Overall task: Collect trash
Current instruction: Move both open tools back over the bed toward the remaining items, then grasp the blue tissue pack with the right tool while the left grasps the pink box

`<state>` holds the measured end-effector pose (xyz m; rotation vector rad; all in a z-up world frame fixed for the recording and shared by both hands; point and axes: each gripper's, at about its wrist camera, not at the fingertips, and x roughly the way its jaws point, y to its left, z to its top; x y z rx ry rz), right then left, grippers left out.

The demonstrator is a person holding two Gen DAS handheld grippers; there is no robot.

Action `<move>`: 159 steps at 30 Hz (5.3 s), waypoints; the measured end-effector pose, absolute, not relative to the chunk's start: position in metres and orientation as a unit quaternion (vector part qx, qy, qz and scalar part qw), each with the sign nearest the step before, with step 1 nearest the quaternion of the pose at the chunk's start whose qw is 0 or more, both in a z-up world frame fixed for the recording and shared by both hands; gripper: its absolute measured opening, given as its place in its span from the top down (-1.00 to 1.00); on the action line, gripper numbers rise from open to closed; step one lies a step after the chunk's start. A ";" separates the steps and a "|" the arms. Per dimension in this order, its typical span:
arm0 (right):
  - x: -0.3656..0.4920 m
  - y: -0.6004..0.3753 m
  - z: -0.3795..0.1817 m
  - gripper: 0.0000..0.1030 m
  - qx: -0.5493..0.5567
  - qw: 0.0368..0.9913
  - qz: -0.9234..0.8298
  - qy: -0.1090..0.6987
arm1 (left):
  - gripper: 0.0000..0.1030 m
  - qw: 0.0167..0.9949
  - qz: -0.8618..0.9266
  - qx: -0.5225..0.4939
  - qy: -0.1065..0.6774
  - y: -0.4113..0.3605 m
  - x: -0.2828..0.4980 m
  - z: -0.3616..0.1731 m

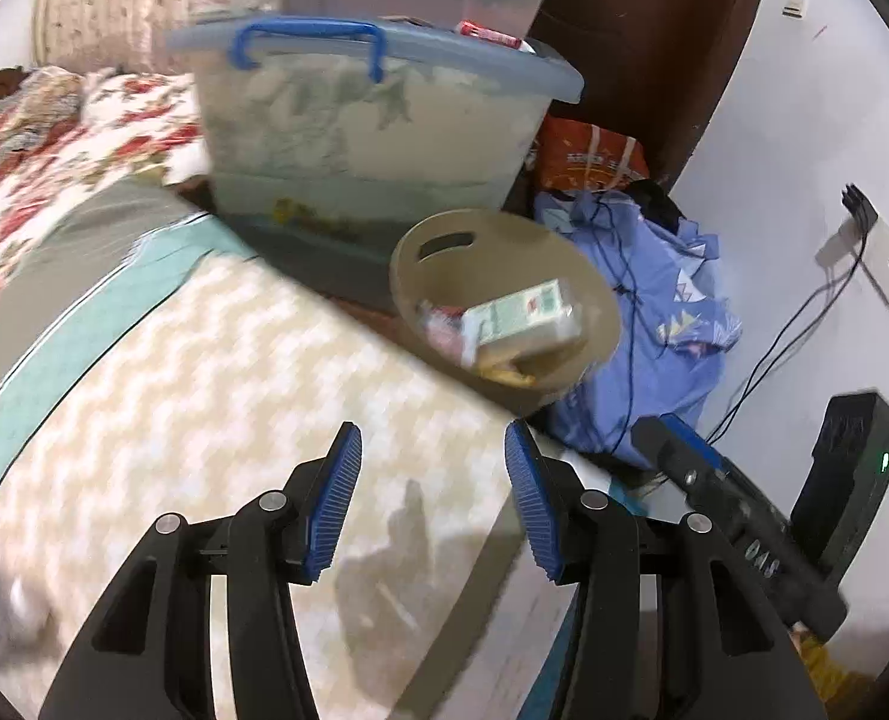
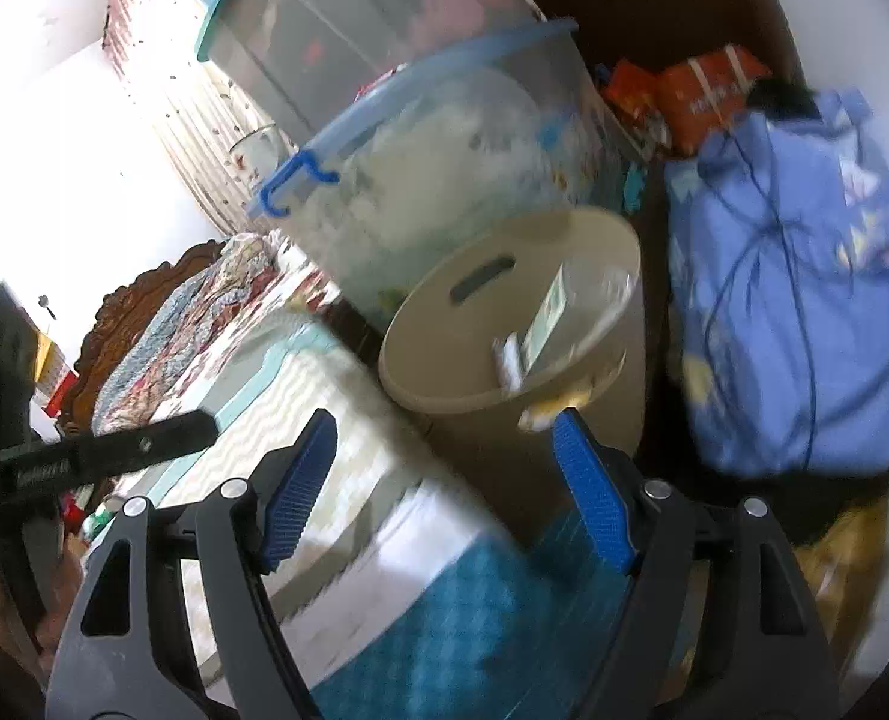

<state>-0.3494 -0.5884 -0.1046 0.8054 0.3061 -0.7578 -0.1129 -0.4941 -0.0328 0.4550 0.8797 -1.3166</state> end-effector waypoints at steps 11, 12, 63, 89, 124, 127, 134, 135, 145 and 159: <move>-0.326 -0.503 -0.090 -0.47 0.392 0.837 -0.342 0.171 | 0.02 0.739 -0.532 0.174 0.375 -0.356 -0.096 -0.024; -0.323 -0.495 -0.086 -0.47 0.389 0.839 -0.340 0.171 | 0.00 0.748 -0.524 0.172 0.370 -0.341 -0.093 -0.021; -0.218 -0.354 -0.049 -0.61 0.278 0.903 -0.194 0.264 | -0.15 0.845 -0.399 0.146 0.325 -0.182 -0.056 -0.014; -0.183 -0.321 -0.042 -0.61 0.228 0.920 -0.126 0.294 | -0.21 0.854 -0.373 0.136 0.337 -0.170 -0.040 -0.015; -0.094 -0.267 -0.073 -0.72 0.141 0.913 -0.011 0.382 | -0.62 0.902 -0.220 0.058 0.368 -0.047 0.049 -0.017; -0.080 -0.264 -0.078 -0.75 0.129 0.910 0.002 0.394 | -0.74 0.901 -0.217 0.066 0.370 -0.045 0.055 -0.021; -0.053 -0.260 -0.087 -0.77 0.101 0.898 0.036 0.426 | -0.76 0.886 -0.222 0.085 0.398 -0.054 0.068 -0.044; -0.050 -0.259 -0.088 -0.77 0.097 0.898 0.039 0.428 | -0.76 0.883 -0.224 0.087 0.403 -0.055 0.068 -0.048; -0.054 -0.247 -0.093 -0.34 0.064 0.907 0.051 0.414 | -0.25 0.866 -0.235 0.124 0.423 -0.068 0.067 -0.072; -0.163 -0.352 -0.089 -0.36 0.161 0.909 -0.109 0.370 | -0.19 0.796 -0.421 0.138 0.412 -0.186 -0.024 -0.055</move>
